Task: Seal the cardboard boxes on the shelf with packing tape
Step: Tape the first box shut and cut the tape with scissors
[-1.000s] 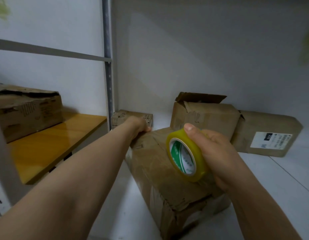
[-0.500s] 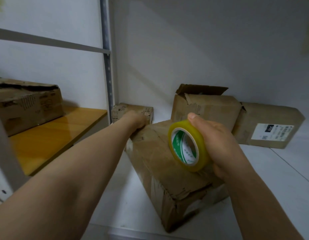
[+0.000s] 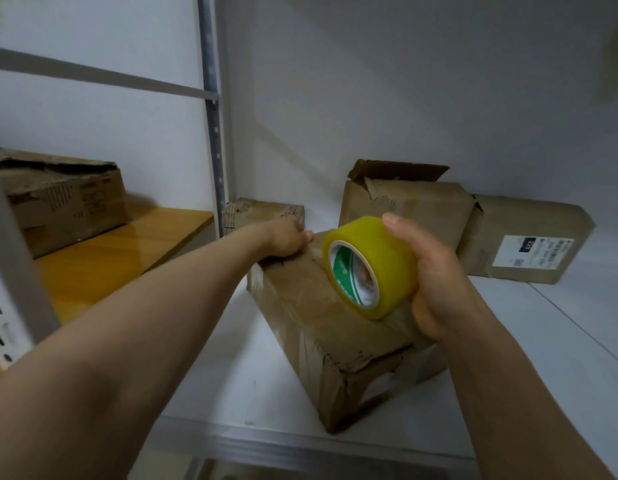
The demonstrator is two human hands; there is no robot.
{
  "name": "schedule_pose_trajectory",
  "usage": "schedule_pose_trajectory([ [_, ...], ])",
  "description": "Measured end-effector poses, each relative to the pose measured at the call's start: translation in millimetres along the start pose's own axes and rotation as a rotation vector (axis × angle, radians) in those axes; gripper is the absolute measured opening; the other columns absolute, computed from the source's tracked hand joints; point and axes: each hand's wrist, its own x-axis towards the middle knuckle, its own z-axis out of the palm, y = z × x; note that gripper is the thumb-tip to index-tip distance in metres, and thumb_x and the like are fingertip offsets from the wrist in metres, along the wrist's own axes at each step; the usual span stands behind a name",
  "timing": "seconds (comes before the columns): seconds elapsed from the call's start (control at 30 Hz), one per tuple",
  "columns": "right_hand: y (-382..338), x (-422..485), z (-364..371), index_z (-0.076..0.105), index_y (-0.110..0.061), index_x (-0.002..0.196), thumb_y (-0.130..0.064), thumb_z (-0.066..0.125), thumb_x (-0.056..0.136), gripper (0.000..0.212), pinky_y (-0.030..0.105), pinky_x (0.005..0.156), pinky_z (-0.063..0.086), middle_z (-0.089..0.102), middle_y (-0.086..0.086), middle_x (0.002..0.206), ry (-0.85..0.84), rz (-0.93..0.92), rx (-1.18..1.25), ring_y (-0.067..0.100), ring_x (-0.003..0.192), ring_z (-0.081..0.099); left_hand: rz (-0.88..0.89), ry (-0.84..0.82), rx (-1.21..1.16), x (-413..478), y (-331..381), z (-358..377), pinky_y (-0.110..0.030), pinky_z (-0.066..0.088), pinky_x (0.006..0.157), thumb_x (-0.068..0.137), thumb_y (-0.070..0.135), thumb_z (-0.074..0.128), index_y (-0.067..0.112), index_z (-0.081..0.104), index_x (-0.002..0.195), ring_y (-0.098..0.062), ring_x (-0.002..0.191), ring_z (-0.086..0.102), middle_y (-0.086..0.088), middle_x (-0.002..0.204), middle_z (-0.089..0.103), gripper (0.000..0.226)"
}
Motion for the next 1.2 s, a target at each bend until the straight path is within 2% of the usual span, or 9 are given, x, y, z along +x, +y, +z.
schedule_pose_trajectory([
  [0.13,7.2,0.1,2.0,0.073,-0.014,0.105,-0.036,0.068,0.085,0.030,0.045,0.090,0.056,0.075,0.010,0.102,0.051,-0.015,0.044,0.026,0.093,0.072,0.163,0.087,-0.075,-12.6,-3.1,-5.0,-0.037,0.031,0.114,0.108,0.032,0.042,0.023,0.048,0.148,-0.024,0.137,0.045,-0.004,0.150,0.049,0.042],
  [0.3,17.5,2.0,5.0,0.072,-0.012,0.104,-0.038,0.059,0.098,0.029,0.038,0.080,0.059,0.075,0.006,0.081,0.057,-0.071,0.041,0.017,0.075,0.071,0.286,-0.044,-0.021,-27.9,-9.5,-4.8,-0.031,0.034,0.112,0.107,0.022,0.043,0.026,0.054,0.144,-0.013,0.128,0.050,0.007,0.141,0.056,0.039],
  [0.5,24.6,1.3,2.7,0.071,-0.010,0.110,-0.046,0.059,0.097,0.040,0.045,0.088,0.058,0.073,0.007,0.081,0.069,-0.092,0.067,0.020,0.077,0.070,0.275,-0.228,-0.011,-37.4,-20.0,-0.2,-0.045,0.024,0.123,0.100,0.040,0.051,0.037,0.043,0.151,-0.015,0.144,0.035,0.011,0.156,0.041,0.052],
  [0.7,26.1,-3.4,1.5,0.071,-0.007,0.108,-0.038,0.054,0.099,0.035,0.044,0.087,0.056,0.074,0.006,0.080,0.021,-0.087,0.114,0.020,0.078,0.070,0.309,-0.174,0.137,-42.7,-18.6,3.8,-0.045,0.017,0.125,0.097,0.048,0.048,0.037,0.037,0.154,-0.014,0.150,0.025,0.013,0.162,0.032,0.059],
  [0.83,26.2,-1.1,1.2,0.066,-0.007,0.113,-0.032,0.057,0.099,0.030,0.044,0.083,0.057,0.073,0.005,0.076,0.028,-0.096,0.057,0.020,0.075,0.070,0.332,-0.161,0.215,-51.4,-8.4,3.1,-0.038,0.036,0.112,0.098,0.040,0.047,0.044,0.046,0.147,-0.014,0.128,0.049,0.014,0.144,0.053,0.049],
  [0.93,25.6,-0.2,1.2,0.069,-0.018,0.115,-0.039,0.062,0.097,0.029,0.044,0.088,0.059,0.077,0.004,0.094,0.028,-0.084,0.028,0.023,0.091,0.074,0.363,-0.036,0.164,-62.3,-6.0,7.0,-0.019,0.040,0.087,0.102,0.024,0.052,0.043,0.059,0.138,-0.003,0.101,0.056,0.025,0.109,0.062,0.041],
  [1.0,25.0,-0.8,2.5,0.070,-0.018,0.114,-0.043,0.064,0.095,0.032,0.045,0.091,0.059,0.077,0.005,0.102,0.038,-0.090,0.011,0.024,0.097,0.074,0.346,0.032,0.115,-67.2,-3.4,10.8,-0.016,0.039,0.082,0.102,0.024,0.054,0.037,0.064,0.134,0.001,0.095,0.056,0.025,0.108,0.064,0.036],
  [1.1,24.3,-2.8,4.3,0.071,-0.016,0.111,-0.046,0.065,0.093,0.035,0.046,0.092,0.059,0.078,0.006,0.102,0.064,-0.100,0.011,0.024,0.098,0.074,0.394,-0.033,0.114,-74.4,1.6,21.4,-0.039,0.031,0.115,0.104,0.043,0.048,0.039,0.049,0.146,-0.012,0.136,0.043,0.012,0.152,0.047,0.042],
  [1.2,23.2,-1.6,11.4,0.072,-0.017,0.103,-0.044,0.066,0.093,0.029,0.046,0.092,0.059,0.078,0.006,0.098,0.100,-0.096,0.016,0.025,0.096,0.074,0.432,-0.053,0.184,-76.2,0.0,23.2,-0.045,0.010,0.124,0.101,0.053,0.042,0.039,0.025,0.156,-0.017,0.152,0.019,0.008,0.166,0.023,0.059],
])
